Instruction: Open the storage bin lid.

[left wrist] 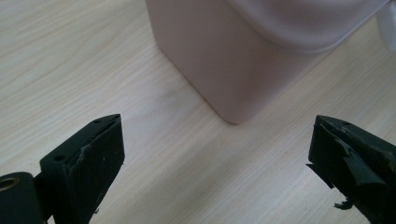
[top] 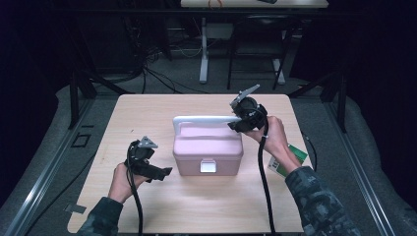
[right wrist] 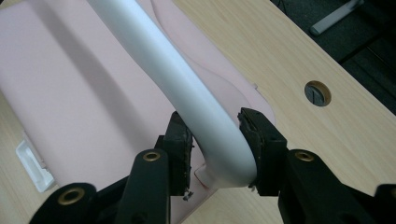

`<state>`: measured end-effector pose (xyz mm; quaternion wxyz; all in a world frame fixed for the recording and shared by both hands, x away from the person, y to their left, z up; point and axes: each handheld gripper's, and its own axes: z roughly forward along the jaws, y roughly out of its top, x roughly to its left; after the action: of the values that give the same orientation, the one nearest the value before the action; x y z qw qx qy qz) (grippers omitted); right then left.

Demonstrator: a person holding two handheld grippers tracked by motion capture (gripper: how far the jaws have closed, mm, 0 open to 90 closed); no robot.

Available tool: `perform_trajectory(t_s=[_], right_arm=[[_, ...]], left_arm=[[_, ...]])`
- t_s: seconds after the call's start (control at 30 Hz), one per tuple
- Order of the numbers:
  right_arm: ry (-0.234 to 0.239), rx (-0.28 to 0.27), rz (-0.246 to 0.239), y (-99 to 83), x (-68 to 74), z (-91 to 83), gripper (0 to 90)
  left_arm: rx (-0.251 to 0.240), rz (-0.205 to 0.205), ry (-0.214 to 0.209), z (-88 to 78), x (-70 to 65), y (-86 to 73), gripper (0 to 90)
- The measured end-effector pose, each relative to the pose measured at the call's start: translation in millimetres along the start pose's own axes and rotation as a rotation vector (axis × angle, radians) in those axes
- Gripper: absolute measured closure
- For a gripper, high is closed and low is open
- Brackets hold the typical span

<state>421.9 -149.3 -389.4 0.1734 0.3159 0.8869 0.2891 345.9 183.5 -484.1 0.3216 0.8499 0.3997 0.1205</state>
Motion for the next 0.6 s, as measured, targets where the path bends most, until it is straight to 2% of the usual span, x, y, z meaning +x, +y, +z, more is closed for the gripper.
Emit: perform_trajectory(t_s=[0.13, 0.23, 0.3, 0.33, 0.6], right_arm=[[0.002, 0.001, -0.007, 1.9, -1.4, 0.2, 65.1], [0.007, -0.004, -0.004, 2.3, -3.3, -0.1, 65.4], [0.003, -0.006, -0.009, 2.7, -3.5, -0.4, 65.6], [0.001, -0.007, -0.012, 2.8, -3.7, -0.2, 65.6], [-0.001, -0.015, -0.004, 3.8, -6.3, 0.9, 65.6]], left_arm=[[-0.014, -0.004, -0.009, -1.2, -2.5, 3.1, 3.8], [-0.019, 0.01, 0.012, -1.6, -6.3, 4.8, 4.1], [-0.022, 0.01, 0.003, -1.9, -7.7, 5.7, 4.4], [-0.025, 0.012, 0.011, -2.0, -9.0, 6.4, 4.7], [-0.055, 0.004, -0.001, -2.7, -11.2, 10.2, 5.1]])
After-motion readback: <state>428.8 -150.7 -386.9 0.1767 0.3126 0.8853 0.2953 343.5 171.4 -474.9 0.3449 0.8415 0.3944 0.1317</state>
